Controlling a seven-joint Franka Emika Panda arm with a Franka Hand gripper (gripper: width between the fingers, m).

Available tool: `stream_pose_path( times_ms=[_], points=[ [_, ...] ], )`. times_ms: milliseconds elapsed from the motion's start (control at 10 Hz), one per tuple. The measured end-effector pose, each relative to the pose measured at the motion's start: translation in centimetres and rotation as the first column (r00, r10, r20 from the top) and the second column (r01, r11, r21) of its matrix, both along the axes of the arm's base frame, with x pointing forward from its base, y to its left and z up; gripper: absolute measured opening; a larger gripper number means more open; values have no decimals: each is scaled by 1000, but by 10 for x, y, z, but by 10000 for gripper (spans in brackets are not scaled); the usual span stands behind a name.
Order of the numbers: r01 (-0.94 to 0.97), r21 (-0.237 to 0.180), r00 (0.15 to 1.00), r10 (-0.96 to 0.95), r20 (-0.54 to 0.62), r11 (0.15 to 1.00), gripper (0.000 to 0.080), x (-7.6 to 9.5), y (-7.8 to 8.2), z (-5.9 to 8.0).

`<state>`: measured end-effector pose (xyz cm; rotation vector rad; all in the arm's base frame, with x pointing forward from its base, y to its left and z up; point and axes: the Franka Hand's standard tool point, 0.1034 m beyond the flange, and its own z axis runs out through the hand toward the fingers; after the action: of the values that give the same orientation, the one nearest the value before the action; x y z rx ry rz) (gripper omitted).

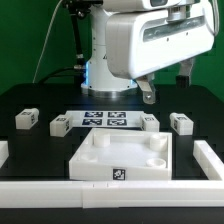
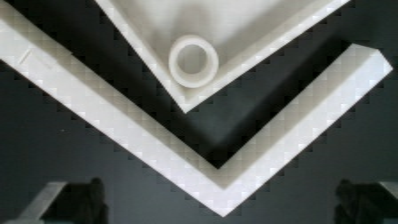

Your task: Assemble one leg

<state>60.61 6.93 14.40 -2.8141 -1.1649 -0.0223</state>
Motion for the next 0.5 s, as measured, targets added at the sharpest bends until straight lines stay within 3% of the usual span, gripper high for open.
stream_pose_path(
  times_ms=[500],
  points=[
    [0, 0, 1000, 0, -1, 1000, 650, 0, 0, -1]
  ],
)
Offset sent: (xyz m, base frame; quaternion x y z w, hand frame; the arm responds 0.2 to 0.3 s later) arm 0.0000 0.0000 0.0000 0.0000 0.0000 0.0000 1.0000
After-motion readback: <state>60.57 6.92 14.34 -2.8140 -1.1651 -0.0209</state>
